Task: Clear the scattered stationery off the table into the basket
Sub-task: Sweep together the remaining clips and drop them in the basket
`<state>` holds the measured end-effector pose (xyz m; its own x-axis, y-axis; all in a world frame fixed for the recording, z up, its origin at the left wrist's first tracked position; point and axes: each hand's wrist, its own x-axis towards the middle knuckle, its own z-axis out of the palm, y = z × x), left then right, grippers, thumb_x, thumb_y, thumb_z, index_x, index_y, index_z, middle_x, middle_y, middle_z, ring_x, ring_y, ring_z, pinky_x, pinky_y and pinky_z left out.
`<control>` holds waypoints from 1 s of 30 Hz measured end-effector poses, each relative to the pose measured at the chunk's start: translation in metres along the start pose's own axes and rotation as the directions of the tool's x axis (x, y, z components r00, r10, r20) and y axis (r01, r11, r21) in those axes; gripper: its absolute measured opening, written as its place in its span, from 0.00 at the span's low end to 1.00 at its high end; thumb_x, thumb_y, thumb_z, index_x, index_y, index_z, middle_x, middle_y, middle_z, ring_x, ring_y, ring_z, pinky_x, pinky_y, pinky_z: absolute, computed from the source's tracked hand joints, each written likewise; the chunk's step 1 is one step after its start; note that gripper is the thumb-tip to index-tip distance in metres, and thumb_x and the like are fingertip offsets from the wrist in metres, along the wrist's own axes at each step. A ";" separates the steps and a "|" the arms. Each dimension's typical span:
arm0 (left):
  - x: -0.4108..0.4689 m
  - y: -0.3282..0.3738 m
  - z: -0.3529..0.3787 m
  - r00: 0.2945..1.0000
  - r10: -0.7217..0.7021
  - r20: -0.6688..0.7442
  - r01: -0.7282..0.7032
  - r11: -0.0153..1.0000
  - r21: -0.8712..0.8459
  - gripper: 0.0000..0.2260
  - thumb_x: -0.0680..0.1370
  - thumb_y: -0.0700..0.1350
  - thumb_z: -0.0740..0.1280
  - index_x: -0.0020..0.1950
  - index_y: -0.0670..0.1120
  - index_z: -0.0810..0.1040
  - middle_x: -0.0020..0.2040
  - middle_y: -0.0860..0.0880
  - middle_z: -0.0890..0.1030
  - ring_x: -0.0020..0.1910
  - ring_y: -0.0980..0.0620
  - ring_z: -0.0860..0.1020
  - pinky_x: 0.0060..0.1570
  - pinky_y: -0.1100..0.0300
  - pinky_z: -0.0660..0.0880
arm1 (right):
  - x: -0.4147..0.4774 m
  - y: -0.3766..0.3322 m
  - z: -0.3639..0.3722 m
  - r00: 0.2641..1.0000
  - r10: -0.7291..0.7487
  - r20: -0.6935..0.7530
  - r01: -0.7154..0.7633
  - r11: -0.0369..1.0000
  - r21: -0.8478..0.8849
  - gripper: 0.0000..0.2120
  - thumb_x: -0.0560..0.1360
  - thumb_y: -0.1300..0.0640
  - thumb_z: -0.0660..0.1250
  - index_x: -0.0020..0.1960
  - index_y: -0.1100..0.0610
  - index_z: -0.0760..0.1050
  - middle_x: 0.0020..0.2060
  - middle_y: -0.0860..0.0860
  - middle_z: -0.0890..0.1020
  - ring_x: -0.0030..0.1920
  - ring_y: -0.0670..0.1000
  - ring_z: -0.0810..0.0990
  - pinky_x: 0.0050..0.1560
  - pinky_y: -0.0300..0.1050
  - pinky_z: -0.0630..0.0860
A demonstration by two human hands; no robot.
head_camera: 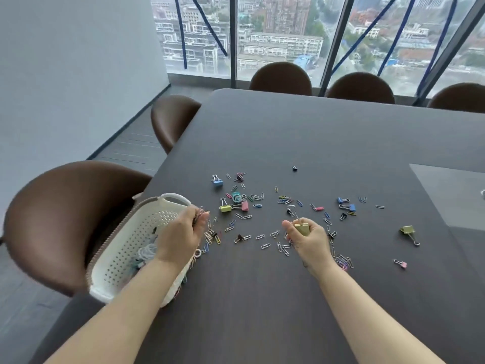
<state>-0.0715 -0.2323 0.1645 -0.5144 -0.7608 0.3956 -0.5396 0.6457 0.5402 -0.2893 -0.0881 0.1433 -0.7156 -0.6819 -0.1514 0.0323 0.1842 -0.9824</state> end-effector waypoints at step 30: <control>-0.058 -0.128 -0.088 0.874 -0.394 0.283 0.241 0.859 0.451 0.17 0.74 0.49 0.64 0.62 0.50 0.71 0.66 0.49 0.66 0.64 0.46 0.63 0.60 0.53 0.67 | -0.033 -0.043 0.224 0.953 -0.143 0.265 0.183 0.974 -0.132 0.10 0.73 0.50 0.68 0.37 0.54 0.72 0.30 0.49 0.77 0.30 0.46 0.69 0.32 0.36 0.68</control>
<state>0.0863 -0.2766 0.1381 -0.4257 -0.9016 -0.0775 -0.8886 0.4003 0.2242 -0.1106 -0.2321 0.1656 -0.5017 -0.8644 -0.0328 -0.1920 0.1482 -0.9701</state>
